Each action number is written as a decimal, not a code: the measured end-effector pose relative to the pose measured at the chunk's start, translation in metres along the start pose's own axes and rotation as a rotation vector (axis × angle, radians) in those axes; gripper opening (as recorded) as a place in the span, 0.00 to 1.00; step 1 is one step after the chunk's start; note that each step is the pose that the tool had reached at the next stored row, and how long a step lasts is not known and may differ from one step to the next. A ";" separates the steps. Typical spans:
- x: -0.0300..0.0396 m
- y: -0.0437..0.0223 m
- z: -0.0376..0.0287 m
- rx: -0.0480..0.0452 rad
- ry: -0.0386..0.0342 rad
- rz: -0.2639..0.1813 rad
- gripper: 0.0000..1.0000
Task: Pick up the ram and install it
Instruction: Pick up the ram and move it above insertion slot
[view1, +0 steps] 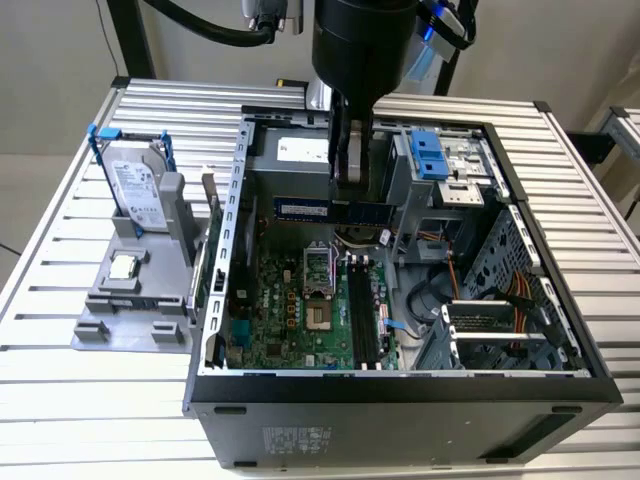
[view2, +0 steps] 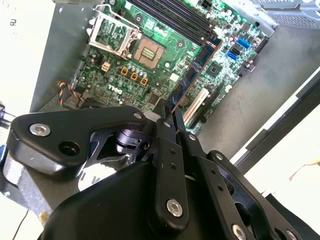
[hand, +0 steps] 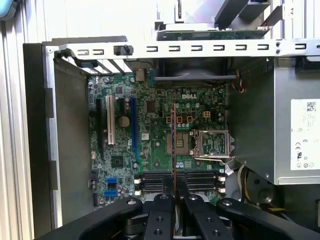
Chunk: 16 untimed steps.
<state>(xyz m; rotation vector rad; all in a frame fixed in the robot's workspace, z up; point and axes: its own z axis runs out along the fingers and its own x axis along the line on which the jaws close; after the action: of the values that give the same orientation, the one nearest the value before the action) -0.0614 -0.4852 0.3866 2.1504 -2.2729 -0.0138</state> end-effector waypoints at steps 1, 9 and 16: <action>0.0000 -0.0007 0.0000 0.0000 0.0000 0.000 0.00; -0.0004 -0.0069 -0.0001 0.0000 0.0000 0.000 0.00; -0.0007 -0.0124 -0.0002 0.0000 0.0000 0.000 0.00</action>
<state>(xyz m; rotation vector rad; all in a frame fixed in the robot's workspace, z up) -0.0490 -0.4852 0.3866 2.1504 -2.2730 -0.0139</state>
